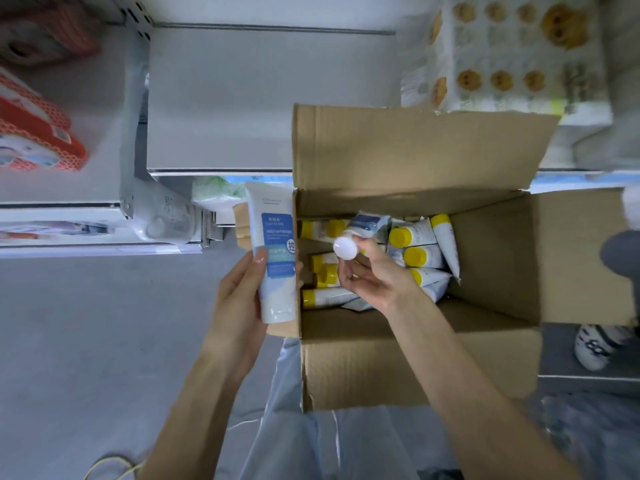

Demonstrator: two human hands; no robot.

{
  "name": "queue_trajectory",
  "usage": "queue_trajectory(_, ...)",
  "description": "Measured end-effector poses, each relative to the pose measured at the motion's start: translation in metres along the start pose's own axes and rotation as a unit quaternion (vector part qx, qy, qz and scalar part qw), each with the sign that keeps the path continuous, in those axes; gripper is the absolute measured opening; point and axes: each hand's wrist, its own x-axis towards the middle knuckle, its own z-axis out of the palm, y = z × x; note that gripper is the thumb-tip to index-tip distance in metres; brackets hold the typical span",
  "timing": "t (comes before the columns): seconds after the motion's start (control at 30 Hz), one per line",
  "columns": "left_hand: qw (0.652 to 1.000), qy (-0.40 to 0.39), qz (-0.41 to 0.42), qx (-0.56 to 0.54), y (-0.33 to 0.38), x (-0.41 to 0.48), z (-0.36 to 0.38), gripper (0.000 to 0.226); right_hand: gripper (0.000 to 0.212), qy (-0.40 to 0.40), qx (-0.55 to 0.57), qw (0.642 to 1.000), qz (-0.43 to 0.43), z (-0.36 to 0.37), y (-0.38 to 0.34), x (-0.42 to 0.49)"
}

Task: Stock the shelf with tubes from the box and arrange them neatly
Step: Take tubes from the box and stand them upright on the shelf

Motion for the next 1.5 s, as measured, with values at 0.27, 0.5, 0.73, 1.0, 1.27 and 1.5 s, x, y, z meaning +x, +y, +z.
queue_trajectory(0.27,0.997,-0.079,-0.002,0.012,0.059,-0.064,0.041,0.051,0.015,-0.139,-0.099,0.982,-0.080,0.008,0.001,-0.163)
queue_trajectory(0.5,0.985,-0.158,0.058,-0.048,0.131,-0.144,0.101,0.042,0.065,-0.207,-0.195,0.910,-0.301,0.003,-0.032,-0.297)
queue_trajectory(0.73,0.933,-0.220,0.267,0.100,0.207,-0.186,0.183,0.033,0.060,-0.206,-0.189,0.823,-0.495,0.024,-0.100,-0.375)
queue_trajectory(1.0,0.888,-0.162,0.406,0.140,0.257,-0.156,0.284,0.035,0.031,-0.206,-0.197,0.780,-0.558,0.029,-0.209,-0.401)
queue_trajectory(1.27,0.850,-0.075,0.477,0.210,0.246,-0.094,0.368,0.047,0.047,-0.088,-0.324,0.709,-0.620,0.025,-0.324,-0.366)
queue_trajectory(1.5,0.826,-0.008,0.506,0.248,0.257,-0.047,0.410,0.046,0.045,-0.005,-0.428,0.645,-0.632,0.040,-0.381,-0.336)
